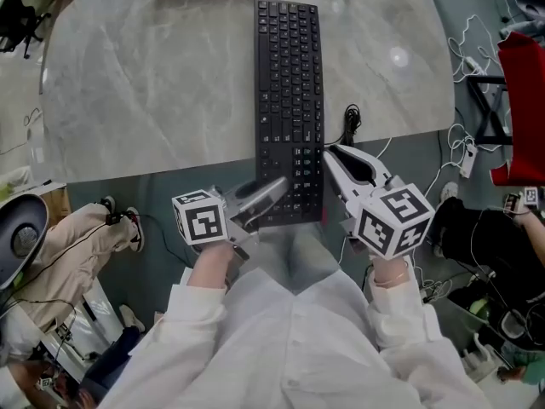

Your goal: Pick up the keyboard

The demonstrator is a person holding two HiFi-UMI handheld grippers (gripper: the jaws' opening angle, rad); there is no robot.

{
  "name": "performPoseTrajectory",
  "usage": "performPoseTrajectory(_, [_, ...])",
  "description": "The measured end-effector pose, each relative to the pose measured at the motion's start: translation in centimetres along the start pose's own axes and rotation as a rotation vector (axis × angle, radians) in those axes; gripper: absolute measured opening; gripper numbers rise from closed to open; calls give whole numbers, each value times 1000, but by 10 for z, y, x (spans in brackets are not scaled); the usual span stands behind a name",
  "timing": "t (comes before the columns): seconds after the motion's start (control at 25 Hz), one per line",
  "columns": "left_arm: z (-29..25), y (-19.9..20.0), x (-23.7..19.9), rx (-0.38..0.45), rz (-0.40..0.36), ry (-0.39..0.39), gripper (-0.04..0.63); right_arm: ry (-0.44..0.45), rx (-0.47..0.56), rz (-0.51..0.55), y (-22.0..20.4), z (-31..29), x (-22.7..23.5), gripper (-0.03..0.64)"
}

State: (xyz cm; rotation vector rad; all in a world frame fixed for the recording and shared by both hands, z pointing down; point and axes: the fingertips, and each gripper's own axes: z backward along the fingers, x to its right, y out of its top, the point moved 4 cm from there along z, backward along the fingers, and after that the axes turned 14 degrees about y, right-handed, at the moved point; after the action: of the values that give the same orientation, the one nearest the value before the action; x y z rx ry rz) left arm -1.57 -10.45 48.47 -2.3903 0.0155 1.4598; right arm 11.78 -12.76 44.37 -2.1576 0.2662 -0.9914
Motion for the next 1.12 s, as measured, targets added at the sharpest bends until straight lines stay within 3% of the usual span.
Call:
performPoseTrajectory(0.16, [0, 0, 1, 4, 33, -41, 86, -2, 29, -35, 5, -3, 9, 45])
performPoseTrajectory(0.28, [1, 1, 1, 2, 52, -66, 86, 21, 33, -80, 7, -8, 15, 129])
performPoseTrajectory(0.6, [6, 4, 7, -14, 68, -77, 86, 108, 100, -223, 24, -17, 25, 224])
performPoseTrajectory(0.8, [8, 6, 11, -21, 101, -104, 86, 167, 37, -274, 23, -28, 30, 247])
performPoseTrajectory(1.12, [10, 11, 13, -48, 116, -138, 87, 233, 50, -379, 33, -39, 45, 258])
